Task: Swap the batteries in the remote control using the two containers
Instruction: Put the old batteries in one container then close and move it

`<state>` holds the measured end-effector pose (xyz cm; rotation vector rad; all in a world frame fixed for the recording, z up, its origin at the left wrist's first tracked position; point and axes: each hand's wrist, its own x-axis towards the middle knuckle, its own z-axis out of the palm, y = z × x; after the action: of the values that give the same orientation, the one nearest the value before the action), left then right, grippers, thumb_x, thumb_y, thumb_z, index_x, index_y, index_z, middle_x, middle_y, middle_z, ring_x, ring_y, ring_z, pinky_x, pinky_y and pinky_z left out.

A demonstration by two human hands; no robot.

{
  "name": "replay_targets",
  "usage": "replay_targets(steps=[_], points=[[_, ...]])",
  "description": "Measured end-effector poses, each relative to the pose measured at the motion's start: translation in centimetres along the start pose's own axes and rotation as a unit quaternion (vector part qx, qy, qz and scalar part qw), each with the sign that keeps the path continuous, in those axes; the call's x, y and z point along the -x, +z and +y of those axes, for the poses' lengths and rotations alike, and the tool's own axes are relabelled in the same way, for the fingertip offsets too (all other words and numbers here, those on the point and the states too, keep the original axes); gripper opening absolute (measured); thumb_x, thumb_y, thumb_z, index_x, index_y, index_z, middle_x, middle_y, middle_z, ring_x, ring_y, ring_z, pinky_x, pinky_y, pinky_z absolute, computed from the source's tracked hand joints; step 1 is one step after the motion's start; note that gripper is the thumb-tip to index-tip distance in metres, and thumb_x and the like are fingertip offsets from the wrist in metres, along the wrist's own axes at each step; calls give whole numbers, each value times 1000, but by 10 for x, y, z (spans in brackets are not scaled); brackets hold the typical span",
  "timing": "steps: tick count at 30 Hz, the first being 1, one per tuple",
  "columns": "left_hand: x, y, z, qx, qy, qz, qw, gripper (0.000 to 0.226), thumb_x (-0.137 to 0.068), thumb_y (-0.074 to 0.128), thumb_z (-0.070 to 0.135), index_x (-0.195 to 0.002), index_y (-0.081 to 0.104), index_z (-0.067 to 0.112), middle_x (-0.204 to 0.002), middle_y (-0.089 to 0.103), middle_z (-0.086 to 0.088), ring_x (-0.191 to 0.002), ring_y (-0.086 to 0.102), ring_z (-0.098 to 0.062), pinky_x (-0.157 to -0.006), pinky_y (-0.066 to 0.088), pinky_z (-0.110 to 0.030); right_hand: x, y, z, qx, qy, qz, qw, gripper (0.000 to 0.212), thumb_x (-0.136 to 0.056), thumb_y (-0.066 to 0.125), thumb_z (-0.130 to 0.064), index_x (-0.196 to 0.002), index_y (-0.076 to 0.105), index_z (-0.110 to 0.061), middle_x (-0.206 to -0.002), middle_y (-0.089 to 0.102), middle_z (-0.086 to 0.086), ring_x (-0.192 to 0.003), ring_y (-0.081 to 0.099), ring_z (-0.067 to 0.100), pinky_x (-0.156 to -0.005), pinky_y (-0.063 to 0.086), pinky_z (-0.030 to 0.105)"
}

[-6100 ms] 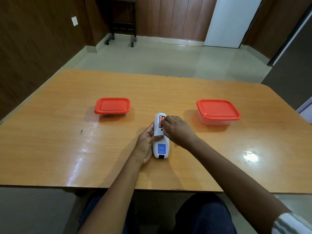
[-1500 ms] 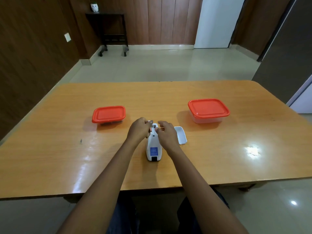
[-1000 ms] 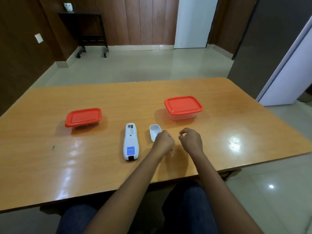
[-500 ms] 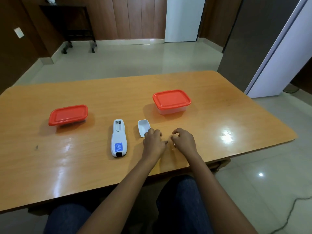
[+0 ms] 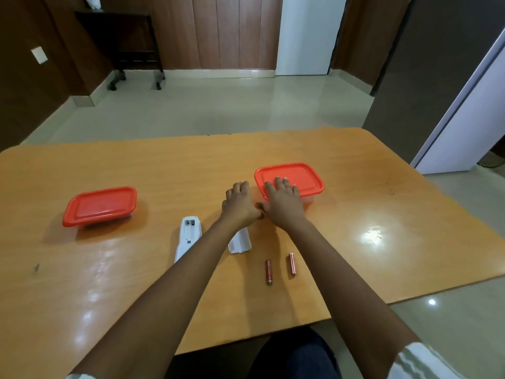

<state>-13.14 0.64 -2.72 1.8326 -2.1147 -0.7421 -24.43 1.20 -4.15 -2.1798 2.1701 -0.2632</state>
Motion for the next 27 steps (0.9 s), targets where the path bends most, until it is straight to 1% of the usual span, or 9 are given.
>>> replay_targets(steps=[4, 6, 8, 9, 12, 14, 19, 23, 27], points=[[-17, 4, 4, 57, 7, -28, 998, 100, -79, 70, 27, -149, 0, 10, -157, 8, -10, -144, 10, -30, -114, 20, -42, 4, 9, 5, 44, -48, 43, 997, 45, -100, 33, -21, -141, 33, -2, -152, 29, 21, -144, 22, 34, -117, 15, 42], [-23, 7, 9, 90, 16, -26, 995, 104, -79, 71, 26, -149, -4, 11, -157, 9, -12, -144, 11, -32, -115, 20, -43, 13, 8, 9, 24, -55, 93, 994, 39, -95, 40, -8, -131, 45, 7, -141, 44, 26, -135, 40, 36, -113, 29, 42], [-26, 12, 14, 132, 14, -26, 991, 110, -77, 73, 26, -149, -9, 14, -157, 12, -13, -143, 15, -32, -115, 21, -43, 22, 9, 13, -5, -82, 183, 980, 31, -78, 57, -1, -107, 65, 9, -110, 68, 27, -106, 66, 37, -88, 53, 42], [-27, 14, 16, 163, 12, -26, 986, 110, -77, 74, 23, -149, -9, 14, -156, 14, -14, -143, 18, -32, -115, 22, -42, 25, 10, 15, 8, -100, 210, 973, 29, -69, 62, -3, -96, 69, 6, -96, 73, 23, -92, 71, 34, -74, 58, 40], [-25, 18, 19, 231, 67, -31, 970, 112, -74, 76, 13, -148, -8, 12, -156, 11, -16, -144, 19, -29, -117, 24, -40, 32, 2, 19, 15, -131, 275, 952, 20, -72, 64, -4, -89, 71, 5, -86, 75, 19, -80, 74, 29, -61, 59, 33], [-21, 19, 19, 248, 95, -22, 964, 124, -70, 80, 19, -147, -18, 19, -158, 4, -12, -145, 12, -26, -116, 21, -41, 34, -8, 22, -11, -132, 303, 944, 23, -83, 54, -11, -90, 70, 5, -81, 75, 18, -74, 74, 27, -54, 57, 28], [-18, 20, 25, 222, 119, 22, 968, 123, -66, 80, 29, -148, -10, 17, -153, 15, -9, -142, 19, -25, -104, 28, -30, 35, -22, 24, -90, -120, 340, 929, 28, -85, 47, -15, -76, 68, 2, -58, 69, 10, -46, 66, 23, -35, 49, 27], [-15, 25, 24, 205, 105, 41, 972, 126, -62, 83, 34, -147, -9, 23, -150, 20, -6, -139, 24, -25, -103, 36, -36, 33, -33, 26, -168, -84, 353, 917, 33, -87, 43, -17, -76, 69, -1, -59, 70, 9, -44, 63, 22, -38, 48, 24], [-13, 25, 24, 192, 104, 46, 975, 126, -61, 83, 35, -147, -9, 24, -150, 21, -5, -138, 27, -25, -101, 39, -38, 32, -37, 25, -178, -75, 368, 910, 31, -88, 45, -17, -75, 69, -2, -56, 67, 8, -40, 58, 19, -37, 44, 22]])
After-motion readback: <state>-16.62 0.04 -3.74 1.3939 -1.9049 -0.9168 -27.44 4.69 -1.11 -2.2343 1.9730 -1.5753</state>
